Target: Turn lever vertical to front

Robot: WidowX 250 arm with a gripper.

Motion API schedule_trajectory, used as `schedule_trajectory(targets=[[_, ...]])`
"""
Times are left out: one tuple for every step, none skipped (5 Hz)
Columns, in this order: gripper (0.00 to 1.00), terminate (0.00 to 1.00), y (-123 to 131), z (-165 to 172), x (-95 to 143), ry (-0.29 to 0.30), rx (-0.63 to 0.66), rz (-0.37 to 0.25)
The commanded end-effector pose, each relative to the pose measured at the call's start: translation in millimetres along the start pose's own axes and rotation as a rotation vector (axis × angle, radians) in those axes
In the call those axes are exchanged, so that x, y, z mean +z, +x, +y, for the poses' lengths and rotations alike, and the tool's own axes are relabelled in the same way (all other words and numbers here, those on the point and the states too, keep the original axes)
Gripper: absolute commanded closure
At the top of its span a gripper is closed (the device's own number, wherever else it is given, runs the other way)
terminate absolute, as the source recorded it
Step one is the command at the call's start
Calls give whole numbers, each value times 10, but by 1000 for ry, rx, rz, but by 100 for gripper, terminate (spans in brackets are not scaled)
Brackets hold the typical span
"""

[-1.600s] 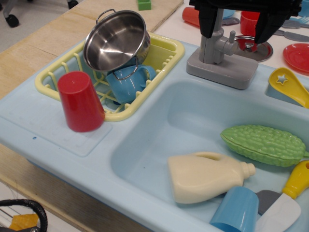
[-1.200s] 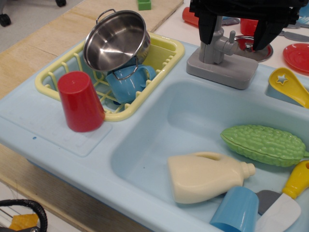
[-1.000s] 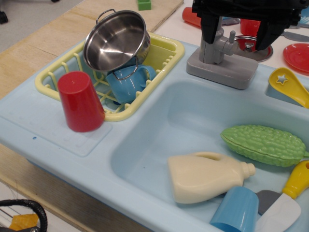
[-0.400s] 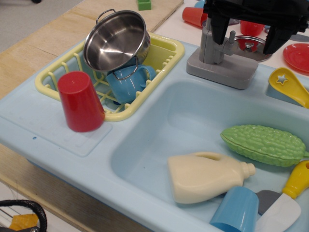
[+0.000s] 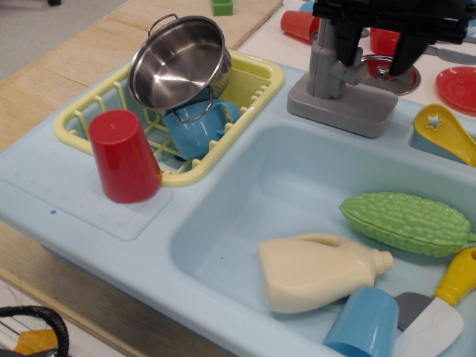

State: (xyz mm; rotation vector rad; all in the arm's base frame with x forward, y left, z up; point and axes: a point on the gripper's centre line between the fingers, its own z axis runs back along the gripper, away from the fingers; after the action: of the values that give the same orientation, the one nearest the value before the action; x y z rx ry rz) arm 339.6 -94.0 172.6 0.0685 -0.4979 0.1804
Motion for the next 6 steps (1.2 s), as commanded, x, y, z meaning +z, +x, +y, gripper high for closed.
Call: schedule_trajectory(targets=[[100,0,107,-22,112,-20,21,-38],[100,0,44,15,165,3,62,1],[100,0,-91,101,168,26,137,71],[100,0,-234,185,140,36,201,116],[100,0,-330,266,139,51,252,153],[100,0,-419,322,130,49,287,161]])
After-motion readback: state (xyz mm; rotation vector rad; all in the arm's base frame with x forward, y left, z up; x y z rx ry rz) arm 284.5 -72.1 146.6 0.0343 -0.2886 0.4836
